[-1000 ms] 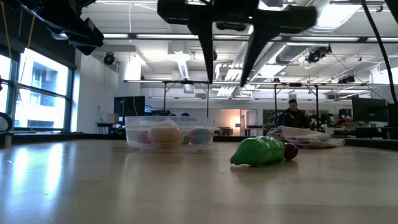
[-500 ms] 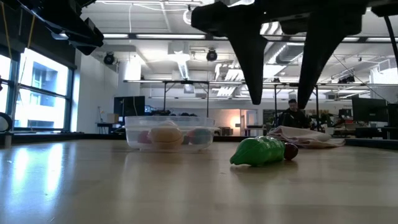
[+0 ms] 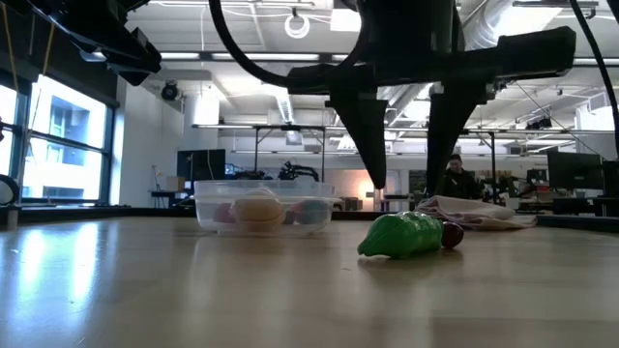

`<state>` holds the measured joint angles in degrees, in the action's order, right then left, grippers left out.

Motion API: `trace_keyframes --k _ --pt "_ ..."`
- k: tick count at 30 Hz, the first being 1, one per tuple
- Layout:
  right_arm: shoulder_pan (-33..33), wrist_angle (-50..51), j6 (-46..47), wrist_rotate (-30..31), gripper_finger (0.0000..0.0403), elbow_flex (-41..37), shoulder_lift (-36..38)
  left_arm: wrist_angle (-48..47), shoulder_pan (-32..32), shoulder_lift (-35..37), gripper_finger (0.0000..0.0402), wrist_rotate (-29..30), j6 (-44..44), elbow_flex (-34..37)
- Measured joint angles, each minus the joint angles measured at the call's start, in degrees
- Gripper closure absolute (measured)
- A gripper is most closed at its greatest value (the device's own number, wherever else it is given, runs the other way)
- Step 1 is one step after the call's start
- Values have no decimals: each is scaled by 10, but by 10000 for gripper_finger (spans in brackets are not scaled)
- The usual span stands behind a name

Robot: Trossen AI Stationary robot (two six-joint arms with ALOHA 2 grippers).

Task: Pick and placing Produce into tupperware
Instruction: Put the pea pod into the transparent bin

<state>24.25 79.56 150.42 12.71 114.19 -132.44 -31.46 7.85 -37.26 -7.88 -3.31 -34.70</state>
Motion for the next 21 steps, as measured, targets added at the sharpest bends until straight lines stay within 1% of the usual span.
trace_keyframes --k 8,21 --pt "-5 -5 -4 4 223 -3 -1 0 0 0 279 0 0 0" --pt "-5 -99 -3 3 223 -86 -3 0 0 0 279 0 0 0"
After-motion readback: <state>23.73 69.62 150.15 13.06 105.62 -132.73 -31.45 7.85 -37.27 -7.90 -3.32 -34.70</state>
